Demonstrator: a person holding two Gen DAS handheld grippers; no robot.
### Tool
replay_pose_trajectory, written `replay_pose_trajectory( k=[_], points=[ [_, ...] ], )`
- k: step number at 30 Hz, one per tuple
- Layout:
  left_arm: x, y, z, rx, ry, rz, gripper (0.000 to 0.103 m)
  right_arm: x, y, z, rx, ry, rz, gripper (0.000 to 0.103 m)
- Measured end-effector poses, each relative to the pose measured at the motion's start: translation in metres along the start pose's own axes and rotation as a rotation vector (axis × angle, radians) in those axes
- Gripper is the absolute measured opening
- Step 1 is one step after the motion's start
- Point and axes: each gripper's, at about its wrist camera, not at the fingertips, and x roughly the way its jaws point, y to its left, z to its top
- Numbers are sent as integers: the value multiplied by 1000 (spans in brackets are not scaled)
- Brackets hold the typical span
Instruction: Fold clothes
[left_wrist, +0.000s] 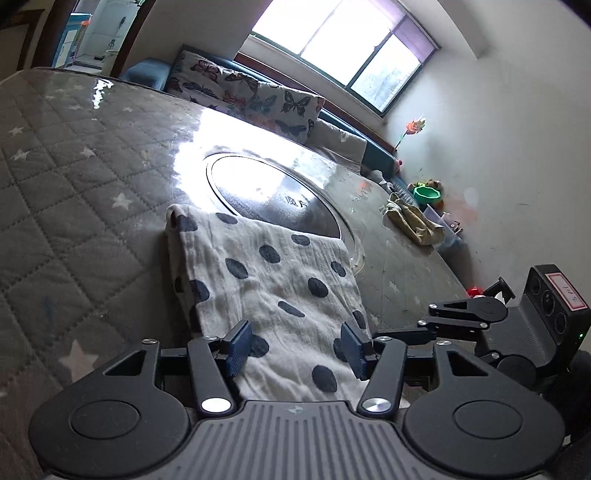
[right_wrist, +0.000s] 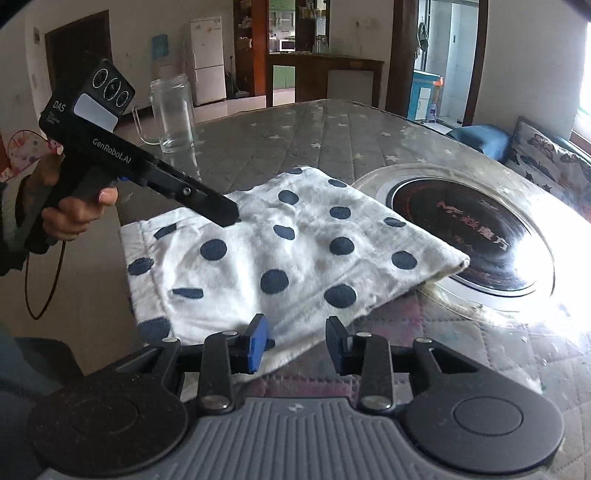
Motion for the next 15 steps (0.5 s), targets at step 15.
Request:
replay_pose_trajectory(
  k=[15],
  points=[
    [-16, -12, -11, 29, -10, 2, 58, -8, -2, 5, 18, -32, 5, 42]
  ],
)
